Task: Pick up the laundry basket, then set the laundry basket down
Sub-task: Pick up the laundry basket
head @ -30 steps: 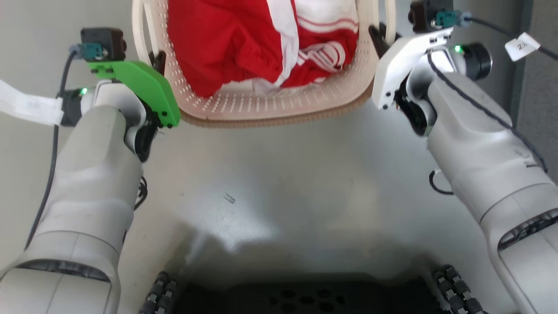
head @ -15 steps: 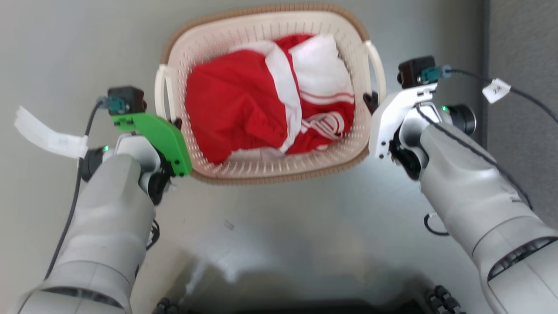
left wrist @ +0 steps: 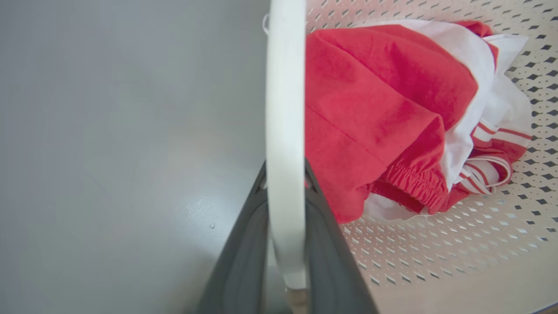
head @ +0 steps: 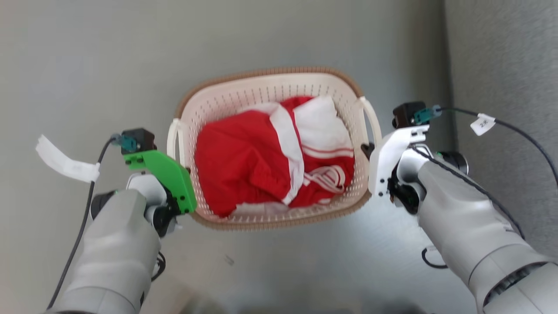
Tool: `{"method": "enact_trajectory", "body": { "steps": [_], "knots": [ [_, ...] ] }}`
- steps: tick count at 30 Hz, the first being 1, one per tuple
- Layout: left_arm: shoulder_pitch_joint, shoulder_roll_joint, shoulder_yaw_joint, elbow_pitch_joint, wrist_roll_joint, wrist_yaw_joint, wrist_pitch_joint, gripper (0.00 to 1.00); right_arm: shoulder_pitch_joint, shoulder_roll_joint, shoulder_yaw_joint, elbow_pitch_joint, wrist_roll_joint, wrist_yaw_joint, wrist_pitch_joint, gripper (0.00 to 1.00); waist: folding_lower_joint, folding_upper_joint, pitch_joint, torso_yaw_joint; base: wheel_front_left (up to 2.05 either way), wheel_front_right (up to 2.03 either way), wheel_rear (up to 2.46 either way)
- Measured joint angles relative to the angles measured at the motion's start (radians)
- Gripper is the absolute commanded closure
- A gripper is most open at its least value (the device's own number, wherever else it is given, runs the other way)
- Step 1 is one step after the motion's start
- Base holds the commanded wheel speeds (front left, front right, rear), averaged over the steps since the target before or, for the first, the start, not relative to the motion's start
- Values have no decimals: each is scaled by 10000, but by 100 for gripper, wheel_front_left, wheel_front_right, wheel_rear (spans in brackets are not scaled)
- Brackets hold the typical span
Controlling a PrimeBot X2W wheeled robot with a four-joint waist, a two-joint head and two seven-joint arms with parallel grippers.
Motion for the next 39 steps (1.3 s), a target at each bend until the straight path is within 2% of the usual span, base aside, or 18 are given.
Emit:
{"method": "enact_trajectory", "body": {
  "steps": [21, 39],
  "knots": [
    [1786, -58, 6, 280, -558, -31, 759, 100, 1740, 142, 270, 198, 949, 128, 738, 100, 0, 0, -2733, -285, 0, 0, 0],
    [3018, -94, 8, 451, -696, -75, 848, 100, 2994, 201, 619, 182, 1409, 159, 997, 100, 0, 0, -4647, -395, 0, 0, 0]
  ]
}}
